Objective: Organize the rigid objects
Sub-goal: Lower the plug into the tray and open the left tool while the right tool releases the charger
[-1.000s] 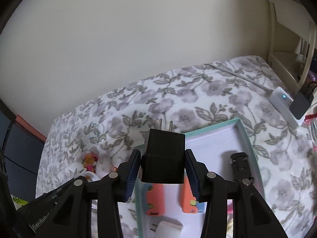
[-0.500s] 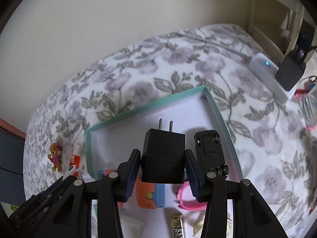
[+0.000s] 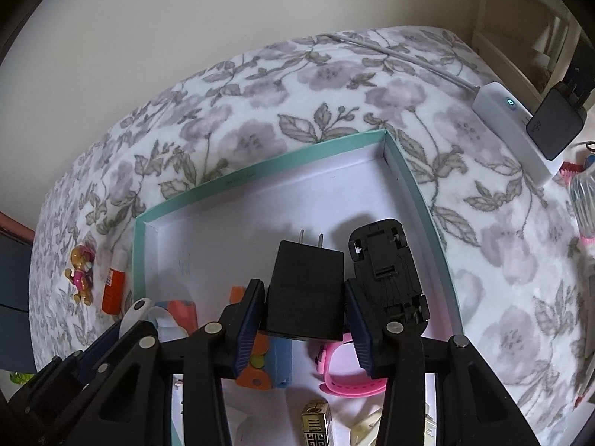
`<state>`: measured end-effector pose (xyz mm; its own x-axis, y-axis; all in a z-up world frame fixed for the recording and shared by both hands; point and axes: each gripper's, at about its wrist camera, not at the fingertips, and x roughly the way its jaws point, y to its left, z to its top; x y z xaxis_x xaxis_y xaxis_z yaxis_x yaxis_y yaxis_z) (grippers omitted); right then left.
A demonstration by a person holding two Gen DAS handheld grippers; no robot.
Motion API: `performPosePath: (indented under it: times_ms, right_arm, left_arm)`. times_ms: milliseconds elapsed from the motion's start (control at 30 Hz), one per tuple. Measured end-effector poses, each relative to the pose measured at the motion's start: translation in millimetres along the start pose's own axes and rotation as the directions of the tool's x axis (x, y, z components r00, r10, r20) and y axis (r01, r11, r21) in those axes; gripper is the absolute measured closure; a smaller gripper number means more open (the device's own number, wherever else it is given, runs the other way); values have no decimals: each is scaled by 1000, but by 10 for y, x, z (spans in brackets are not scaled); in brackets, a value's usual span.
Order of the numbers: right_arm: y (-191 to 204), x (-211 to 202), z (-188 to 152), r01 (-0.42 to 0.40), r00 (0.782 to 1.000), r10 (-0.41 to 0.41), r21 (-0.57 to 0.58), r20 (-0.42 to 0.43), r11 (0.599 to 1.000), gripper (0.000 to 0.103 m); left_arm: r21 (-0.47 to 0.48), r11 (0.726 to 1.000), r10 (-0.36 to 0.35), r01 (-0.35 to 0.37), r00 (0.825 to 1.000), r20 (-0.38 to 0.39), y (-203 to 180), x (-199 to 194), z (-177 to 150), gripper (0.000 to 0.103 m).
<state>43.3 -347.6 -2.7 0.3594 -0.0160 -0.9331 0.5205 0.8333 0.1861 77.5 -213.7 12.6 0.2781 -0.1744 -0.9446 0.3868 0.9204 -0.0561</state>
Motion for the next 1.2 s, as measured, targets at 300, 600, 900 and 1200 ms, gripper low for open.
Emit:
performPosePath:
  times_ms: [300, 600, 900, 1200]
  right_arm:
    - [-11, -14, 8, 0, 1000, 0, 11, -13, 1000, 55]
    - [-11, -80, 30, -6, 1000, 7, 17, -9, 1000, 51]
    - [21, -348, 85, -18, 998, 17, 9, 60, 1000, 47]
    - [64, -575, 128, -10, 992, 10, 1, 128, 1000, 42]
  left_arm:
    - [-9, 1000, -6, 6, 1000, -11, 25, 16, 3, 82]
    - [-30, 999, -11, 11, 1000, 0, 73, -58, 35, 65]
    - [-57, 998, -20, 22, 999, 33, 153, -233, 94, 62]
    - [-127, 992, 23, -12, 996, 85, 392, -427, 166, 46]
